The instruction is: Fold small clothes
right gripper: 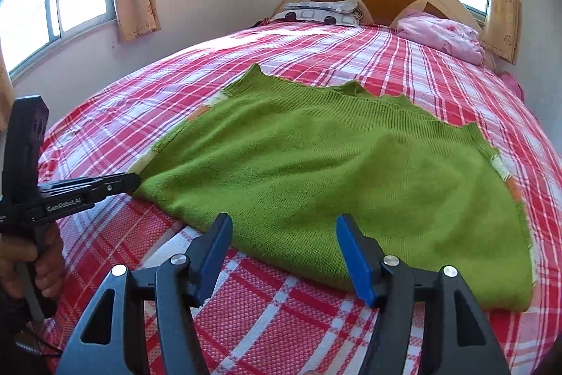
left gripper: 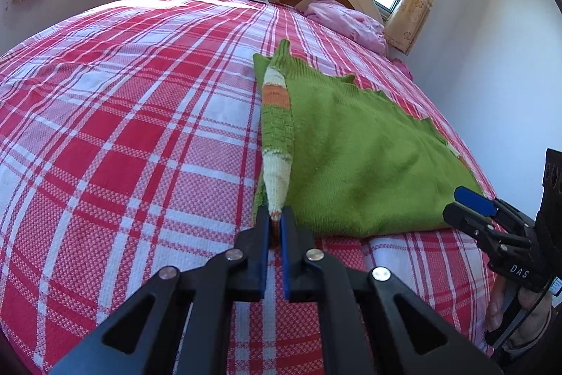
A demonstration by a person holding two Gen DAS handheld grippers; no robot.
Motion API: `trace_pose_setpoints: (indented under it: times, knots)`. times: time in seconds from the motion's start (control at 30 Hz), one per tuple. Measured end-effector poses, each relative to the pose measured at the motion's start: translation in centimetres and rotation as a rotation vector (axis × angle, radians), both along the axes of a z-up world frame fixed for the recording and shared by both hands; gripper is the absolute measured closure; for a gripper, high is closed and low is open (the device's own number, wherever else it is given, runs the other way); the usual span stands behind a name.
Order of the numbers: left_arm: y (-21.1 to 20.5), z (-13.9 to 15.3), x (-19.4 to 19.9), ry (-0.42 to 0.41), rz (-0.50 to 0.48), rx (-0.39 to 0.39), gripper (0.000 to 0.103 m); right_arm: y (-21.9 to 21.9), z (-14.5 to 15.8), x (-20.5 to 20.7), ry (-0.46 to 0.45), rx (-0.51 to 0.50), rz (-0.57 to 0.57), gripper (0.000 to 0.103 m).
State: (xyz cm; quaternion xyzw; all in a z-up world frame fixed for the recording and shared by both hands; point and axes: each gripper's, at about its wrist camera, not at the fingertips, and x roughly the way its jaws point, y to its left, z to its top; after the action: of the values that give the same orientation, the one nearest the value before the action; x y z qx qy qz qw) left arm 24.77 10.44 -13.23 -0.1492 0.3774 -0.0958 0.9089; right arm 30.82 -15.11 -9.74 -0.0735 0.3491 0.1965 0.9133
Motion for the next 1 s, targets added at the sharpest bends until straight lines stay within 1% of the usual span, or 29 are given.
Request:
trace_pose_setpoints:
  times: [0.03,0.07,0.1,0.13,0.17,0.2,0.23,0.37,0.43,0.57,0.63,0.7,0.77,0.87,0.97,1.0]
  knots:
    - [-0.1,0.1,0.0,-0.002,0.008,0.011,0.091,0.4,0.1,-0.1,-0.005,-0.005,0.012,0.034]
    - [0.0,0.3,0.0,-0.004,0.009,0.019,0.081,1.2,0.3,-0.3,-0.013,-0.015,0.036,0.032]
    - [0.1,0.5,0.0,-0.003,0.006,0.033,0.062,1.8,0.4,-0.4,-0.02,-0.024,0.055,0.031]
    - [0.4,0.7,0.0,-0.008,0.013,0.049,0.052,2.5,0.5,-0.6,-0.029,-0.039,0.079,0.031]
    - [0.9,1.0,0.0,-0.023,0.033,0.065,0.036,3.6,0.5,-0.9,-0.044,-0.067,0.107,0.031]
    - [1.7,1.4,0.0,-0.043,0.057,0.075,0.03,4.3,0.5,-1.0,-0.052,-0.087,0.124,0.031]
    - [2.5,1.8,0.1,-0.059,0.072,0.079,0.029,5.4,0.4,-1.2,-0.062,-0.116,0.151,0.031]
    - [5.7,2.3,2.3,-0.061,0.135,0.122,0.029,9.4,0.1,-1.7,-0.103,-0.211,0.233,0.031]
    - [7.1,2.0,4.1,-0.037,0.166,0.144,0.029,11.5,-0.3,-2.0,-0.125,-0.276,0.268,0.031]
    - [8.0,1.6,7.0,-0.009,0.162,0.123,0.029,15.4,-2.0,-2.0,-0.158,-0.425,0.298,0.031]
    - [7.6,1.5,8.4,-0.007,0.129,0.121,0.029,16.2,-2.5,-1.8,-0.151,-0.439,0.312,0.031]
    - [7.3,1.2,9.3,-0.001,0.09,0.099,0.029,16.8,-3.2,-1.3,-0.131,-0.464,0.302,0.031]
    - [7.0,0.7,10.7,0.016,0.049,0.04,0.029,16.9,-3.2,-1.0,-0.138,-0.444,0.289,0.031]
    - [6.6,0.5,12.3,0.019,-0.006,-0.043,0.029,17.1,-3.4,-0.3,-0.129,-0.416,0.261,0.031]
    - [5.8,0.7,13.9,0.004,-0.053,-0.101,0.029,17.2,-3.5,0.0,-0.121,-0.399,0.245,0.031]
    - [5.4,0.7,14.5,0.002,-0.067,-0.107,0.029,17.2,-3.5,0.0,-0.121,-0.397,0.243,0.031]
